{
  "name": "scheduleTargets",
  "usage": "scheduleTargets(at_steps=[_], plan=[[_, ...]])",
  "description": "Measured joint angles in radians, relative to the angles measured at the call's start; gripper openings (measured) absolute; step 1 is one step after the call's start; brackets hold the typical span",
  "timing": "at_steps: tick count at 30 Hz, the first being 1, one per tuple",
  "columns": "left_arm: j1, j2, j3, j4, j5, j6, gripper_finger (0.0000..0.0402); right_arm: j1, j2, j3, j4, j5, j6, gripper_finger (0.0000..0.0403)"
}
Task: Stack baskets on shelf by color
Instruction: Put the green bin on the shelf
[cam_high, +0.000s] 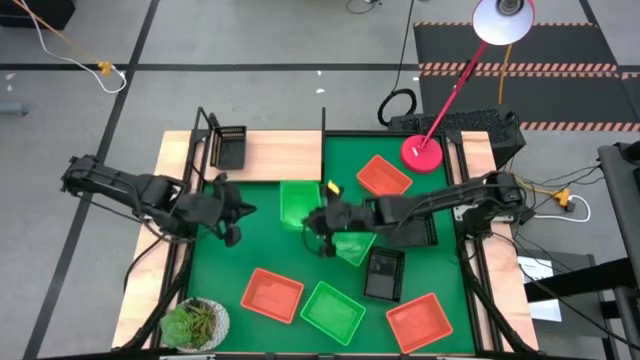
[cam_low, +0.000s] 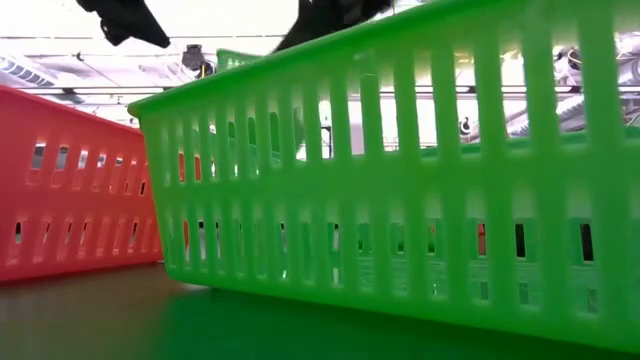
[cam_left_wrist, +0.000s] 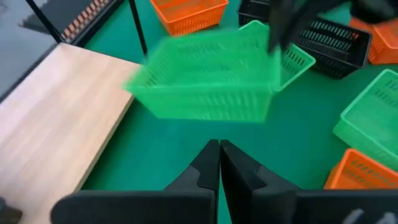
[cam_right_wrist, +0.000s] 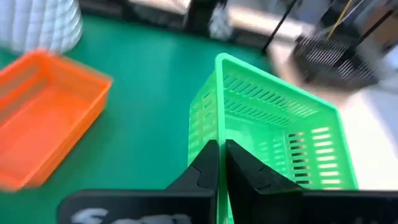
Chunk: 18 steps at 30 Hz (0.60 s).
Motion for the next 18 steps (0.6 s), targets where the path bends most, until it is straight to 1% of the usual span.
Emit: scheduleTargets(at_steps=[3,5,8,11,14,18], plan=[[-0.031,-0.023,-0.002,0.002,-0.063,0.000,0.0017,-0.047,0.003,0.059,-0.001,-0.002,-0.080,0.0005],[-0.043,-0.033,-0.002,0.003,-0.103,0.002,0.0017,-0.083,0.015,0.092,0.033,-0.002,-0.123,0.0005],[-0.049,-0.042,-0.002,0.001,-0.136,0.018,0.0017,-0.134,0.019,0.128,0.055,-0.003,-0.153,0.0005],[-0.049,-0.048,-0.002,0.002,-0.152,0.033,0.0017,-0.184,0.027,0.137,0.159,-0.005,-0.164,0.0005],[-0.049,-0.051,-0.002,0.004,-0.155,0.051,0.0017,-0.228,0.037,0.137,0.270,-0.076,-0.165,0.0005],[-0.050,-0.058,-0.002,0.005,-0.155,0.058,0.0017,-0.263,0.069,0.139,0.386,-0.111,-0.165,0.0005]])
